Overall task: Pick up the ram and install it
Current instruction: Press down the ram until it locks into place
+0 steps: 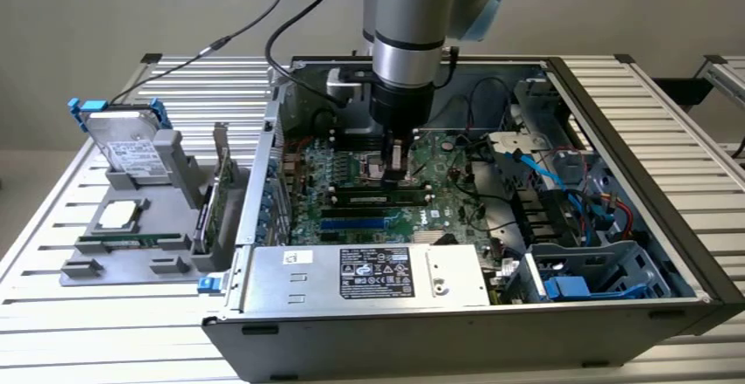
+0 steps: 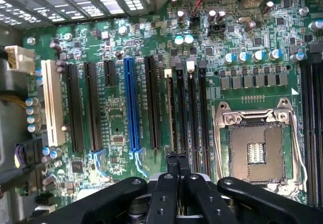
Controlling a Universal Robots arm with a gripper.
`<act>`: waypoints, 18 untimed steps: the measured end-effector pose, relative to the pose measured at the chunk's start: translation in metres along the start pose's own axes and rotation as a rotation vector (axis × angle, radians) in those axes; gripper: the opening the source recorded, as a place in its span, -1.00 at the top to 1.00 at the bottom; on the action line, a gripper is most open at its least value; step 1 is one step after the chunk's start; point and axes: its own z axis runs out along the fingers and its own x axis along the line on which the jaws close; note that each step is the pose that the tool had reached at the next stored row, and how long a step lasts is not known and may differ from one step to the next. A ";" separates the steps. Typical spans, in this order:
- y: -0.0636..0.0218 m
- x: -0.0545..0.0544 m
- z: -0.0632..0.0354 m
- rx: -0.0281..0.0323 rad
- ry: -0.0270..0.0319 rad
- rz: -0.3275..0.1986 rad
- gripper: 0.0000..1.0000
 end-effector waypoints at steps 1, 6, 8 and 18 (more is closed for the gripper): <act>0.0000 0.000 0.0015 -0.0020 0.0004 0.018 0.80; -0.0001 0.000 0.0029 -0.0046 -0.0024 0.043 0.80; -0.0003 0.000 -0.0007 -0.0040 -0.0047 0.043 0.80; -0.0016 0.002 -0.0194 -0.0043 -0.0024 0.043 0.80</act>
